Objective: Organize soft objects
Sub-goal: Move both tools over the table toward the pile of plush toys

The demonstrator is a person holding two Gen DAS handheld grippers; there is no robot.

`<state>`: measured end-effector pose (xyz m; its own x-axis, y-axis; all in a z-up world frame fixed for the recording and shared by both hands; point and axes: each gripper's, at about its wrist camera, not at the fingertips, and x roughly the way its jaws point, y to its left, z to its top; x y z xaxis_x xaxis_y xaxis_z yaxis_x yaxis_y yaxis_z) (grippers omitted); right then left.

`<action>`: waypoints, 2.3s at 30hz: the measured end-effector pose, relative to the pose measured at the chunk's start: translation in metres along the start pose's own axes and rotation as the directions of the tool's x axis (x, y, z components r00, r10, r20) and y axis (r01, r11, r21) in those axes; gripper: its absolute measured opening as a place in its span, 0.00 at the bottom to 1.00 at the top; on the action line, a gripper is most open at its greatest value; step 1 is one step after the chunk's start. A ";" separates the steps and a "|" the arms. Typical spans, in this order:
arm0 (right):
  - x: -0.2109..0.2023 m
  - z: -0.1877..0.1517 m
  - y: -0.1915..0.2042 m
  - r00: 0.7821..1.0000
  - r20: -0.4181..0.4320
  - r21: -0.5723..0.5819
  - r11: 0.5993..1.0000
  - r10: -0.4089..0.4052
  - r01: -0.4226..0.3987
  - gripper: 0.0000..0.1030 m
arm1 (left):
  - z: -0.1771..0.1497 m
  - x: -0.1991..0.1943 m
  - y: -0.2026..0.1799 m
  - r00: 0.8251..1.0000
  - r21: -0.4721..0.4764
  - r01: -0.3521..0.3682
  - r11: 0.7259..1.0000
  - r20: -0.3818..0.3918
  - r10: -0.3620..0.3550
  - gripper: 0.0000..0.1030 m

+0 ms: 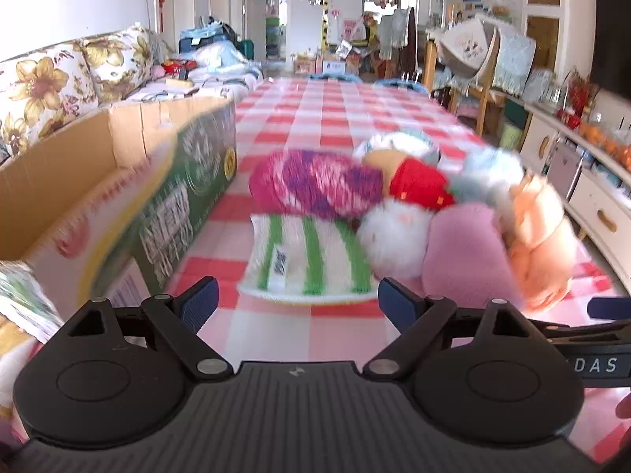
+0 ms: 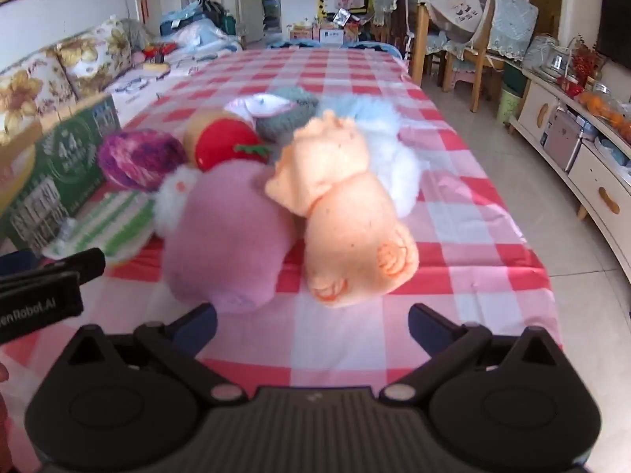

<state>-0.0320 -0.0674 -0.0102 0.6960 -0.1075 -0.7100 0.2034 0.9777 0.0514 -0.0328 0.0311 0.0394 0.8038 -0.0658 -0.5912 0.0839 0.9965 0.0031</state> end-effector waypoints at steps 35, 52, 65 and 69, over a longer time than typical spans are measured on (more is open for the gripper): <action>-0.150 0.016 0.109 0.908 0.367 -0.183 0.973 0.201 -0.141 0.99 | 0.034 -0.033 0.066 0.962 -0.099 -0.086 0.991 0.251 0.108 1.00; -0.149 0.012 0.113 0.919 0.355 -0.202 0.974 0.170 -0.102 0.99 | 0.023 -0.038 0.063 0.959 -0.122 -0.036 0.992 0.275 0.068 1.00; -0.110 0.015 0.049 0.946 0.321 -0.081 0.997 0.045 -0.020 0.99 | 0.008 -0.023 0.032 0.971 0.034 0.042 0.999 0.233 -0.049 1.00; -0.093 0.021 0.006 0.959 0.284 0.025 1.000 -0.019 0.013 0.99 | -0.005 -0.016 0.010 0.972 0.110 0.106 0.988 0.197 -0.126 1.00</action>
<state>-0.0808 -0.0557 0.0710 0.8590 -0.1730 -0.4819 0.2294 0.9715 0.0601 -0.0477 0.0422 0.0452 0.8868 -0.2001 -0.4165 0.2331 0.9720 0.0293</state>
